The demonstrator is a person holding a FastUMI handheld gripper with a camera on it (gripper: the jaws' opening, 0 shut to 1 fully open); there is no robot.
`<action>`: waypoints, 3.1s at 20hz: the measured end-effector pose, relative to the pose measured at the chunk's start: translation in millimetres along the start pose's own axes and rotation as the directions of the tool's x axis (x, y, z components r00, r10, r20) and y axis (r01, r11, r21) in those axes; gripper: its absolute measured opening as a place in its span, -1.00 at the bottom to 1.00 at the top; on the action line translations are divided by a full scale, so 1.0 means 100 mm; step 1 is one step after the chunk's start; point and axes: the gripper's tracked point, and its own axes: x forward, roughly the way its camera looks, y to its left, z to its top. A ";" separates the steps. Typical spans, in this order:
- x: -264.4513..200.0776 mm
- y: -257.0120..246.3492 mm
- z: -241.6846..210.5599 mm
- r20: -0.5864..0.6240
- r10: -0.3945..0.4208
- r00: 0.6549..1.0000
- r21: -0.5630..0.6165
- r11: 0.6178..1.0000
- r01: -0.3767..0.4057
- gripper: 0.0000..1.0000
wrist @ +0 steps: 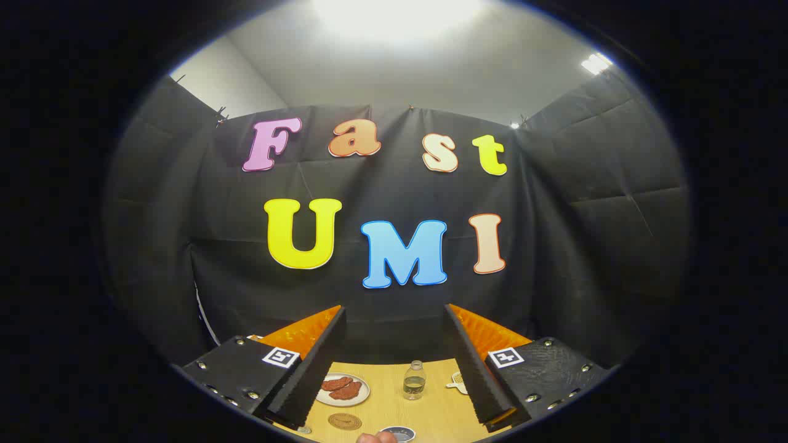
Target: Take the bottle from table, then pour the juice into the cup, finally place the bottle on the coaster
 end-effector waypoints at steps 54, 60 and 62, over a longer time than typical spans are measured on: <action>-0.70 2.39 -3.46 -0.196 0.310 0.930 -0.037 0.946 -0.323 0.93; -0.54 2.53 -3.76 -0.213 0.293 0.932 -0.039 0.951 -0.308 0.92; -0.51 2.56 -3.88 -0.226 0.284 0.932 -0.065 0.950 -0.306 0.93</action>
